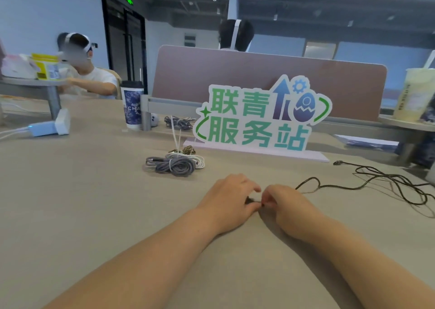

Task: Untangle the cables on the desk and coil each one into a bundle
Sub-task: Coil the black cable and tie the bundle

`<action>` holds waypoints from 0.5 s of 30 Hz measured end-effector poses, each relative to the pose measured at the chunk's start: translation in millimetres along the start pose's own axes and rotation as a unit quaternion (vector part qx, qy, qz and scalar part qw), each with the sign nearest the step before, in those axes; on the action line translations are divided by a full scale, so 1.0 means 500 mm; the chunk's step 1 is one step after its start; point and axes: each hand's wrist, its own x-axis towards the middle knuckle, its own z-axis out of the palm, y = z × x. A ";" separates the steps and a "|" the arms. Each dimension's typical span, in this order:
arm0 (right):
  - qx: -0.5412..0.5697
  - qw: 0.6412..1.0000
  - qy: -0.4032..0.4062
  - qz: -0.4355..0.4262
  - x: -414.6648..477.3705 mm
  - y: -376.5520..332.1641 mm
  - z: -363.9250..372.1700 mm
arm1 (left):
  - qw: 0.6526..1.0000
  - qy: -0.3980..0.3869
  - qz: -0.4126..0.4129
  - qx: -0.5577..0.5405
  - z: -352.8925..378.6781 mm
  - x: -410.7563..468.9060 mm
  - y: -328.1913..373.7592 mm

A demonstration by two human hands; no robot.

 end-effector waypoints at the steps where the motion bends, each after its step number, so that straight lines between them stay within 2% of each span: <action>1: 0.006 1.000 0.007 -0.022 0.003 -0.008 -0.001 | 1.000 -0.009 0.000 -0.010 -0.002 0.004 0.006; 5: 0.081 0.995 0.033 -0.042 0.000 -0.008 -0.017 | 0.995 -0.055 0.004 -0.085 -0.012 0.006 -0.016; 9: 0.092 0.995 -0.011 -0.040 0.007 0.012 -0.026 | 0.985 -0.131 0.047 -0.103 -0.020 0.012 -0.023; 13: 0.096 0.995 -0.017 -0.031 0.014 0.017 -0.027 | 0.993 -0.083 0.023 -0.085 -0.033 0.021 -0.043; 15: 0.098 0.995 -0.025 -0.010 0.016 0.024 -0.033 | 0.996 -0.021 -0.036 -0.078 -0.050 0.026 -0.060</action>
